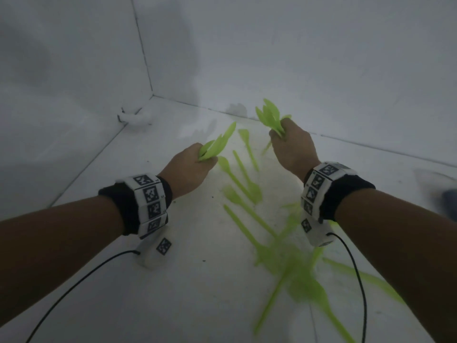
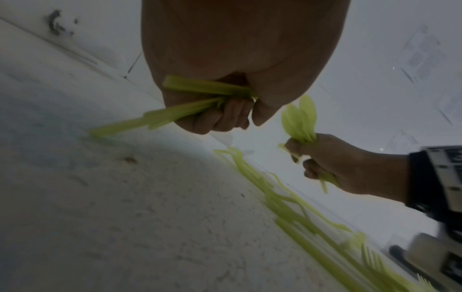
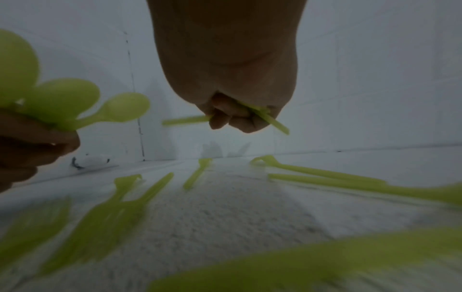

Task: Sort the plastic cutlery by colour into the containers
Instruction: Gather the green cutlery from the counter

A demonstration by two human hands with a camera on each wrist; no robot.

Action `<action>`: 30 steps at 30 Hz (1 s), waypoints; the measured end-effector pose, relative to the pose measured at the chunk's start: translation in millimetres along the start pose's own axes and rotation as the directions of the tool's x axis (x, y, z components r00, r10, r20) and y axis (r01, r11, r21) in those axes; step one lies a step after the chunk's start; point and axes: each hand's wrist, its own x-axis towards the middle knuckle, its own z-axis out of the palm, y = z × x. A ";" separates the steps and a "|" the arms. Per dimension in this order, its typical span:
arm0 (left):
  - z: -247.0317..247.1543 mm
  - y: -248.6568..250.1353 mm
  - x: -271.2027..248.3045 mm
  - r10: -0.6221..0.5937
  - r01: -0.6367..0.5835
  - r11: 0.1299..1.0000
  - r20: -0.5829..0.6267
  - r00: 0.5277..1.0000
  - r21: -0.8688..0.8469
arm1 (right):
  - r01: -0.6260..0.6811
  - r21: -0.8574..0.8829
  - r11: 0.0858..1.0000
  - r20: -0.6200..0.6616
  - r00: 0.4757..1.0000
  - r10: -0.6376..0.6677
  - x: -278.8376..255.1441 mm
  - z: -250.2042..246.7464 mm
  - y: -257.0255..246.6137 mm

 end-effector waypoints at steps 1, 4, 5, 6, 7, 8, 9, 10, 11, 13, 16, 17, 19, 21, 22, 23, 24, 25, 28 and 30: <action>2.1 -1.3 2.5 0.002 -0.002 1.000 0.004 1.000 0.031 | -0.031 0.010 0.999 0.018 0.999 0.031 -4.9 -3.2 8.3; 7.0 -4.6 9.4 0.009 -0.019 0.986 0.060 0.998 0.168 | -0.131 -0.035 0.991 0.077 0.988 0.133 -18.3 -9.3 33.1; 8.6 -5.4 11.2 0.017 -0.032 0.979 0.075 0.997 0.200 | -0.148 -0.058 0.987 0.090 0.984 0.153 -22.8 -11.4 39.9; 9.6 -5.3 12.2 0.028 -0.047 0.973 0.086 0.996 0.227 | -0.160 -0.059 0.985 0.102 0.981 0.165 -27.1 -12.9 45.4; 11.3 -6.3 13.8 0.042 -0.064 0.966 0.092 0.995 0.251 | -0.168 -0.046 0.985 0.111 0.979 0.172 -31.2 -14.4 49.2; 12.9 -6.4 14.7 0.048 -0.073 0.960 0.096 0.994 0.272 | -0.172 -0.038 0.984 0.110 0.978 0.176 -34.2 -15.7 52.1; 14.9 -6.4 15.1 0.052 -0.079 0.955 0.102 0.993 0.286 | -0.172 -0.037 0.984 0.101 0.979 0.174 -36.6 -17.7 53.6; 16.9 -5.2 14.7 0.053 -0.084 0.951 0.113 0.992 0.296 | -0.174 -0.041 0.984 0.089 0.980 0.177 -37.6 -20.2 55.4; 19.2 -4.4 14.7 0.054 -0.091 0.950 0.129 0.990 0.300 | -0.182 -0.044 0.982 0.078 0.980 0.185 -37.5 -23.6 57.3; 24.5 -1.5 15.5 0.037 -0.094 0.942 0.179 0.983 0.322 | -0.220 -0.029 0.975 0.053 0.974 0.221 -34.8 -31.7 63.4; 32.2 10.6 19.1 0.007 -0.091 0.933 0.237 0.971 0.347 | -0.299 0.038 0.954 -0.011 0.954 0.299 -35.5 -44.3 72.0; 36.0 15.3 20.5 0.007 -0.093 0.937 0.247 0.969 0.338 | -0.326 0.071 0.943 -0.033 0.944 0.328 -36.9 -48.1 75.3; 41.8 26.7 20.5 0.021 -0.098 0.945 0.240 0.970 0.313 | -0.369 0.114 0.922 -0.052 0.925 0.376 -40.6 -55.4 82.7; 47.0 32.7 20.1 0.044 -0.096 0.959 0.195 0.980 0.265 | -0.371 0.107 0.922 -0.056 0.924 0.378 -44.8 -62.7 90.7; 49.0 34.8 19.5 0.061 -0.098 0.967 0.158 0.986 0.236 | -0.365 0.101 0.926 -0.063 0.926 0.372 -47.5 -66.5 94.7; 50.6 36.7 18.9 0.072 -0.096 0.975 0.123 0.990 0.200 | -0.363 0.109 0.925 -0.071 0.926 0.372 -51.2 -70.3 98.3; 52.2 39.4 18.3 0.089 -0.103 0.982 0.092 0.992 0.161 | -0.369 0.130 0.920 -0.076 0.922 0.380 -55.8 -74.2 101.2; 53.5 41.3 18.1 0.098 -0.106 0.986 0.070 0.993 0.129 | -0.374 0.149 0.915 -0.081 0.918 0.389 -60.7 -77.5 104.3; 57.3 46.4 17.7 0.120 -0.122 0.992 0.046 0.992 0.027 | -0.373 0.157 0.914 -0.098 0.915 0.391 -75.1 -84.8 110.1; 61.5 50.4 16.1 0.121 -0.117 0.991 0.056 0.991 -0.069 | -0.363 0.169 0.916 -0.109 0.917 0.384 -84.6 -88.2 112.2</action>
